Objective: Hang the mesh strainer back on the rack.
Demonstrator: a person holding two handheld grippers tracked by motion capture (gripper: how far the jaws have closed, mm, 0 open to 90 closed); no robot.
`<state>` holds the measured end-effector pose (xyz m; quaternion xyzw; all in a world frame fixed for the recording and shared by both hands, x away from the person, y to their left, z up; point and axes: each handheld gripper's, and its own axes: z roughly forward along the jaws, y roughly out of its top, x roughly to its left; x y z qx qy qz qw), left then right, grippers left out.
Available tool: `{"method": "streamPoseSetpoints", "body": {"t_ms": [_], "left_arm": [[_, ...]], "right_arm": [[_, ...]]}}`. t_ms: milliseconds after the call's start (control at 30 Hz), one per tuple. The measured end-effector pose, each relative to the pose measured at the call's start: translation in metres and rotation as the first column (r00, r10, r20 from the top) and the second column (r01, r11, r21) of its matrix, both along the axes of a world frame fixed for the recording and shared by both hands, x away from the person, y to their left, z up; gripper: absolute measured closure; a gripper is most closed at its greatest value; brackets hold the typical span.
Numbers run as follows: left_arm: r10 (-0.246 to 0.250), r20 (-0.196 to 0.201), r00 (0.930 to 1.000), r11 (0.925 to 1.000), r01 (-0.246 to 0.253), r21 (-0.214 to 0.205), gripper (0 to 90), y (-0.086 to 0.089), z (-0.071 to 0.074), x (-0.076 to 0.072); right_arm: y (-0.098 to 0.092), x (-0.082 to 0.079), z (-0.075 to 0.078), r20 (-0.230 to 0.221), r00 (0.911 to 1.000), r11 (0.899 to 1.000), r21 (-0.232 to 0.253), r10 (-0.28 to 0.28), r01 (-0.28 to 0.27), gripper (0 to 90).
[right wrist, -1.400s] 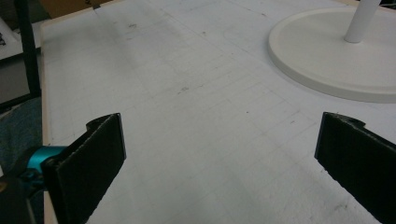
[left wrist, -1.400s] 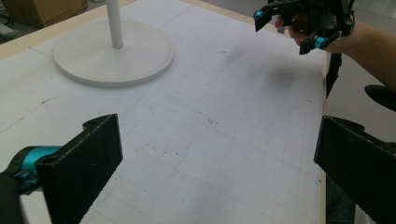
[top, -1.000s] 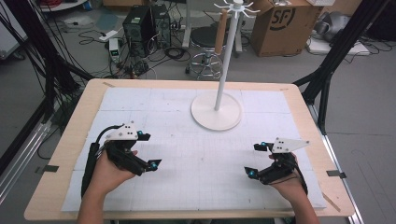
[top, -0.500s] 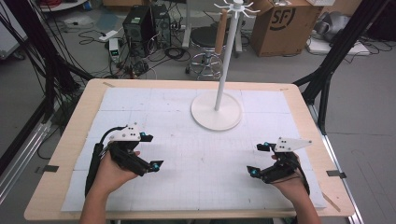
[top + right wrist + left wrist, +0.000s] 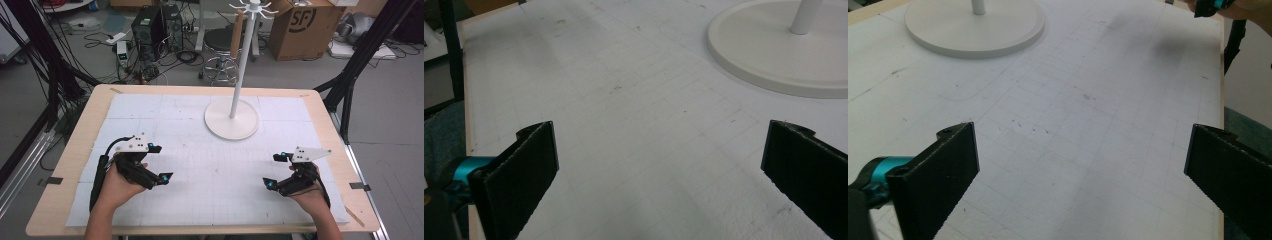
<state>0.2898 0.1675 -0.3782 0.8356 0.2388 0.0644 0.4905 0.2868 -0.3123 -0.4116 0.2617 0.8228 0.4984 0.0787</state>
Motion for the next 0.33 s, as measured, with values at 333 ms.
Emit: {"method": "streamPoseSetpoints", "body": {"t_ms": [333], "left_arm": [[0.008,-0.002,1.0,0.9999,-0.008,-0.006,1.7,0.0014,-0.0011,0.0013]], "right_arm": [[-0.001,-0.0012,0.0007,-0.004,1.0,1.0,0.003,-0.003,0.003,0.7]]}}
